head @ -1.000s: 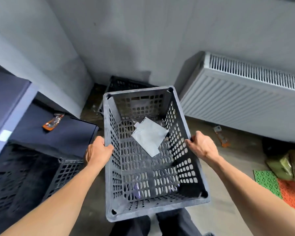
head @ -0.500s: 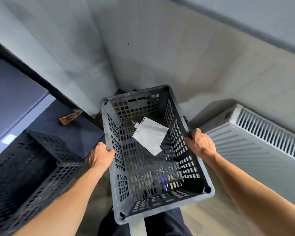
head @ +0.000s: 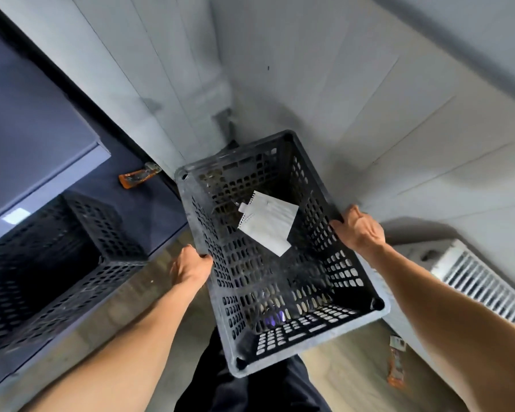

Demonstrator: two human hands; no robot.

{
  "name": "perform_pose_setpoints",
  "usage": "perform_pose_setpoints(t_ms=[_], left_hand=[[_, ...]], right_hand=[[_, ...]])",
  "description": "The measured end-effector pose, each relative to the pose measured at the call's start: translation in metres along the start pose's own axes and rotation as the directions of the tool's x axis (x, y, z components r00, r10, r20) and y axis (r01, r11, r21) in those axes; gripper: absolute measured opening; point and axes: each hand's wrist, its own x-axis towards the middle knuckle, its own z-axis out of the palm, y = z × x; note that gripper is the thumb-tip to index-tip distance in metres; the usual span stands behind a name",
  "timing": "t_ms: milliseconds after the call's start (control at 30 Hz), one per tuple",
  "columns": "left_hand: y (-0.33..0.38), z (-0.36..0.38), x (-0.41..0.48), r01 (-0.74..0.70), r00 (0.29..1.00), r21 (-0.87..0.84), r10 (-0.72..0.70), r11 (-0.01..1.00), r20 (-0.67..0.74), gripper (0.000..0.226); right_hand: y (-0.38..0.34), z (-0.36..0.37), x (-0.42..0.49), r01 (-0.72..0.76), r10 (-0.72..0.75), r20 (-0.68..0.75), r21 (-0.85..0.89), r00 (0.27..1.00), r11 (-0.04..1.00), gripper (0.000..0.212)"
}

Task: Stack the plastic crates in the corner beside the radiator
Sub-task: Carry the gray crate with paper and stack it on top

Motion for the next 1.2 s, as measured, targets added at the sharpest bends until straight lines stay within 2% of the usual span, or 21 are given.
perform_pose_setpoints(t_ms=[267,533,700,933,1067,1200], left_hand=[[0.018,-0.008,0.040,0.033,0.998,-0.072,-0.029,0.997,0.058,0.023],[0.033,-0.009,0.061,0.075,0.990,-0.105,-0.061,0.992,0.130,0.029],[0.034,0.007,0.065,0.114,0.984,-0.159,-0.089,0.981,0.154,0.027],[0.052,0.033,0.052,0.220,0.971,-0.229,-0.190,0.948,0.148,0.024],[0.057,0.053,0.052,0.257,0.964,-0.283,-0.224,0.924,0.142,0.027],[0.066,0.067,0.046,0.288,0.957,-0.321,-0.266,0.902,0.112,0.021]], right_hand=[[-0.037,-0.020,0.033,0.018,-0.018,-0.001,-0.052,1.000,0.998,0.032],[-0.061,-0.033,0.076,0.042,-0.046,-0.033,-0.114,0.998,0.993,0.021],[-0.067,-0.032,0.110,0.095,-0.099,-0.019,-0.148,0.995,0.984,0.024],[-0.070,-0.034,0.152,0.200,-0.199,0.026,-0.192,0.980,0.961,0.043],[-0.064,-0.037,0.169,0.229,-0.221,0.064,-0.177,0.973,0.957,0.036],[-0.059,-0.037,0.180,0.237,-0.219,0.109,-0.206,0.970,0.949,0.036]])
